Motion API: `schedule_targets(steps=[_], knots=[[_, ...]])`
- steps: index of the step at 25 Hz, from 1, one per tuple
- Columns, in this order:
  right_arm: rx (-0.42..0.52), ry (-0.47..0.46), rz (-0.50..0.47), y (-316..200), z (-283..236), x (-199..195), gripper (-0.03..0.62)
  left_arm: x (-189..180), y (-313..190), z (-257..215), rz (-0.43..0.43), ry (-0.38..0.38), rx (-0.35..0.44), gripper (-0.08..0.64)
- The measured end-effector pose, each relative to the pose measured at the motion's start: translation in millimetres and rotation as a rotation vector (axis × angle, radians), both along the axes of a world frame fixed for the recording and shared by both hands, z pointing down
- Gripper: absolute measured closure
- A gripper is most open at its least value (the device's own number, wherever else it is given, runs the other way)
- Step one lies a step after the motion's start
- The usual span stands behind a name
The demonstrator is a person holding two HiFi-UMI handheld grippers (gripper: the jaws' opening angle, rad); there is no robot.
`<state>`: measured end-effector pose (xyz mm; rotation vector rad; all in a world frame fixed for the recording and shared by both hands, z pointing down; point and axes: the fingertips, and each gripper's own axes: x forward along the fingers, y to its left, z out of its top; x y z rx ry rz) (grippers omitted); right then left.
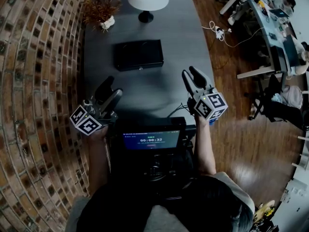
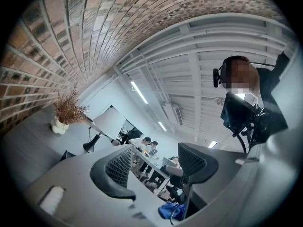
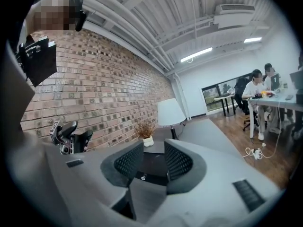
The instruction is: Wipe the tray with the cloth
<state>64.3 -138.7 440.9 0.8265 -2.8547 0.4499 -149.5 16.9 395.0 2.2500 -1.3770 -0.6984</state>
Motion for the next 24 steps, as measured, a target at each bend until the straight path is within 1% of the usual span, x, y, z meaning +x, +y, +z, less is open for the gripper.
schedule_targets(steps=[24], knots=[[0.004, 0.023, -0.009, 1.6, 2.5, -2.7, 0.453, 5.1, -0.8, -0.1, 0.016, -0.009, 0.006, 0.261]])
